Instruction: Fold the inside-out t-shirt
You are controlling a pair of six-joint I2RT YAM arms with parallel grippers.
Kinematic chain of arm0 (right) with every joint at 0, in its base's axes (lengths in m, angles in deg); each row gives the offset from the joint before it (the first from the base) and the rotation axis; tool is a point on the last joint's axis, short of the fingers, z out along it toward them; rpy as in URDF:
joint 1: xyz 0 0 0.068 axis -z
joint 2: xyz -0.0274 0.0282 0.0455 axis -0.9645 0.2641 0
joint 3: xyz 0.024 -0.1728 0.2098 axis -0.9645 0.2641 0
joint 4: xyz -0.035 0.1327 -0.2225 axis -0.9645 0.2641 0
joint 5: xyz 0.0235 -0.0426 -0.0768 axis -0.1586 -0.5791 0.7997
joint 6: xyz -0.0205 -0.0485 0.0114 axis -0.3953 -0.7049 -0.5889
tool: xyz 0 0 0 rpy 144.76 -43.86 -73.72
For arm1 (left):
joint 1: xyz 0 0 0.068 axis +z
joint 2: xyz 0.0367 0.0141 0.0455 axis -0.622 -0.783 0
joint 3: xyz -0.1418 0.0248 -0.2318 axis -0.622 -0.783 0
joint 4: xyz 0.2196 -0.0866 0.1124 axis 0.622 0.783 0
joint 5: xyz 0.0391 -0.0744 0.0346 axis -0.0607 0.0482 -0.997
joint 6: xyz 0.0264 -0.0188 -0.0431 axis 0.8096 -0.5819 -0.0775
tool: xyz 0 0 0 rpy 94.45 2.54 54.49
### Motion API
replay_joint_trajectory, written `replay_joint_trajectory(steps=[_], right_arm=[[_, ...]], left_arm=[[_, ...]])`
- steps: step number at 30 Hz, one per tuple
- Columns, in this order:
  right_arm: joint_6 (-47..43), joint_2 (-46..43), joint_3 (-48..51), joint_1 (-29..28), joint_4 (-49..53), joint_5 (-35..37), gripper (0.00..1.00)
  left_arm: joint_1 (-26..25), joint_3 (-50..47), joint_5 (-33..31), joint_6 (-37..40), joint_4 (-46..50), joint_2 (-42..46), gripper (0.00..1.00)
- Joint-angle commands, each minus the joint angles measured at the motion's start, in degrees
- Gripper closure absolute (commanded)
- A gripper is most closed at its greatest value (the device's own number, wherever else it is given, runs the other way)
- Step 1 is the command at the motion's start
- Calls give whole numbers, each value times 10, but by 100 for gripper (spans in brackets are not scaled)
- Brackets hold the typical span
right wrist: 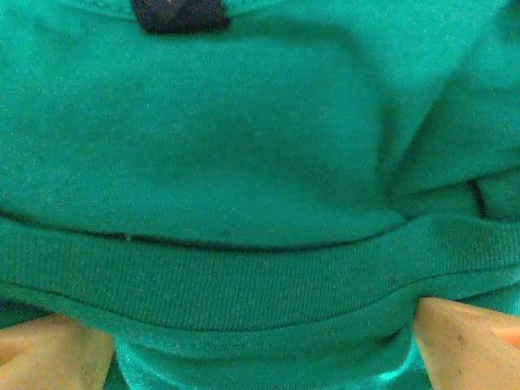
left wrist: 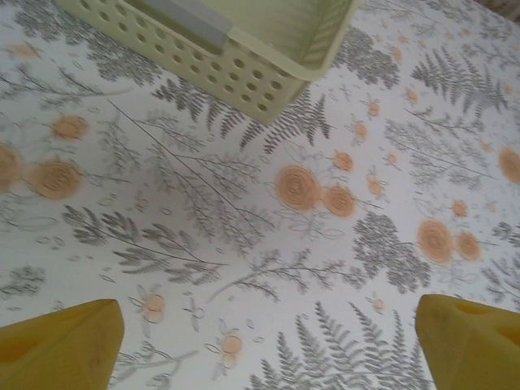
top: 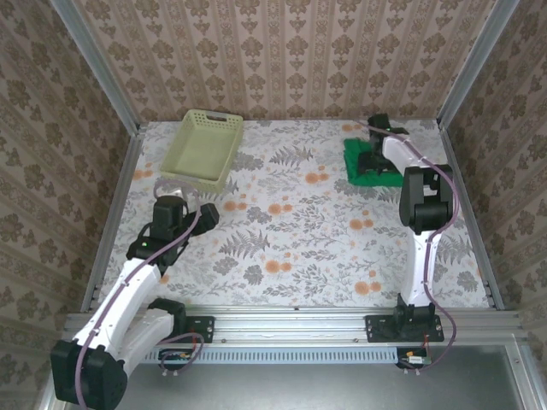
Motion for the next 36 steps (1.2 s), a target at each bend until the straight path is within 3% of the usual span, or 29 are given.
replay_joint_trajectory(steps=[1, 5, 8, 14, 18, 20, 23, 24, 29, 31, 35, 36], right_arm=[[-54, 34, -50, 30, 41, 4, 5], [-50, -4, -41, 28, 37, -1, 3], [-34, -79, 20, 23, 8, -14, 1], [0, -326, 333, 1, -217, -40, 0], [-14, -457, 568, -11, -434, -70, 0], [-27, -499, 668, -15, -551, -72, 0], [-43, -510, 729, -21, -647, -51, 0], [-50, -507, 741, -22, -670, -56, 0], [-64, -509, 784, -36, -747, -77, 0], [-50, -505, 790, -35, -773, -107, 0], [-47, -446, 824, -27, -897, -148, 0], [-48, -415, 826, -28, -930, -147, 0]], left_arm=[[14, 23, -39, 35, -8, -22, 3], [26, 43, -102, 33, -36, -75, 0], [30, 67, -148, 59, -63, -122, 0], [32, 33, -279, 206, -226, -191, 0], [46, 25, -286, 258, -299, -261, 0], [54, 1, -244, 284, -369, -288, 0], [56, -46, -180, 337, -505, -326, 0], [55, -40, -170, 339, -487, -324, 0], [69, -94, -99, 397, -602, -321, 0], [89, -134, -80, 394, -722, -355, 0], [134, -145, -25, 360, -789, -404, 0], [135, -130, -18, 352, -727, -387, 0]])
